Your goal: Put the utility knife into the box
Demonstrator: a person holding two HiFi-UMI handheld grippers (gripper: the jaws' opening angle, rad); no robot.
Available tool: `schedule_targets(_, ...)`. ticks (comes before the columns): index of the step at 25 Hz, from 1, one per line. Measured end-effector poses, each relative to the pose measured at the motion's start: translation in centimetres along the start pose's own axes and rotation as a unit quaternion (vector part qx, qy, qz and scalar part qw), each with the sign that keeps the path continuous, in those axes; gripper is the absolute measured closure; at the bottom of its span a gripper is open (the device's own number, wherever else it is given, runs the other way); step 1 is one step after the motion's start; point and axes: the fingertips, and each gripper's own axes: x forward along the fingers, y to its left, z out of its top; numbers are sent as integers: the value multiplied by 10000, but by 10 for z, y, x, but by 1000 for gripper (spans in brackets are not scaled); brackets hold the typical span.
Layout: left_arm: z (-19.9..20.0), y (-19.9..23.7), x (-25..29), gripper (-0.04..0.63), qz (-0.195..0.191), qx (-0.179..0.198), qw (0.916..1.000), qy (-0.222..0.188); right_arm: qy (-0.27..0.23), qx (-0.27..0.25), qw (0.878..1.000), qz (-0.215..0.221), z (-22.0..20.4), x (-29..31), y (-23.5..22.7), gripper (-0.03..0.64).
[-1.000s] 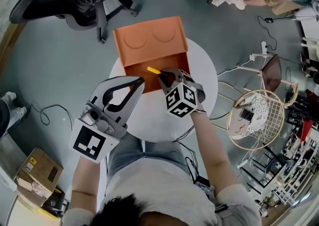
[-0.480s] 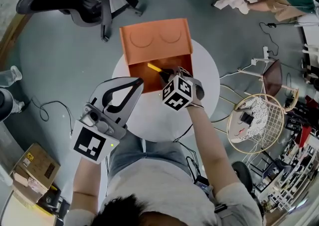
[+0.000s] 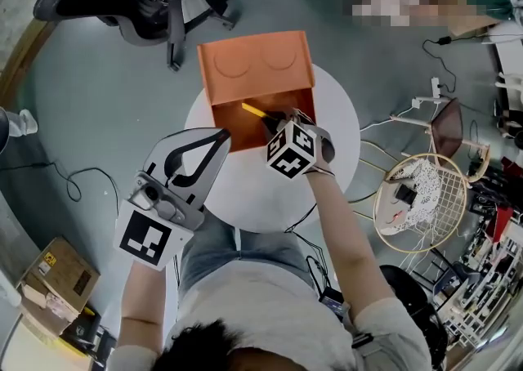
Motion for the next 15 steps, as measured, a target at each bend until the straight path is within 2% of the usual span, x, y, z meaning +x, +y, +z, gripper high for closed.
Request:
schedule_targets(4,2,-4,-4,586,-7,22,10000,-18,-91,127,9999,18,1,-7,1,546)
schedule_targets(10,9,-16,-7,586,-80,118,9999,-68,-249,268,9991,-228,1,-23,0,545)
schedule_targets(14,13,-25,-11,586,-159,195,9997,-77,-702,574,9942,-572,9,-46,-2,545)
schedule_targets(15,13,-27,-12,586,-181,210,9996,-80,-875,701,9917,-637,13,-53,-2,562)
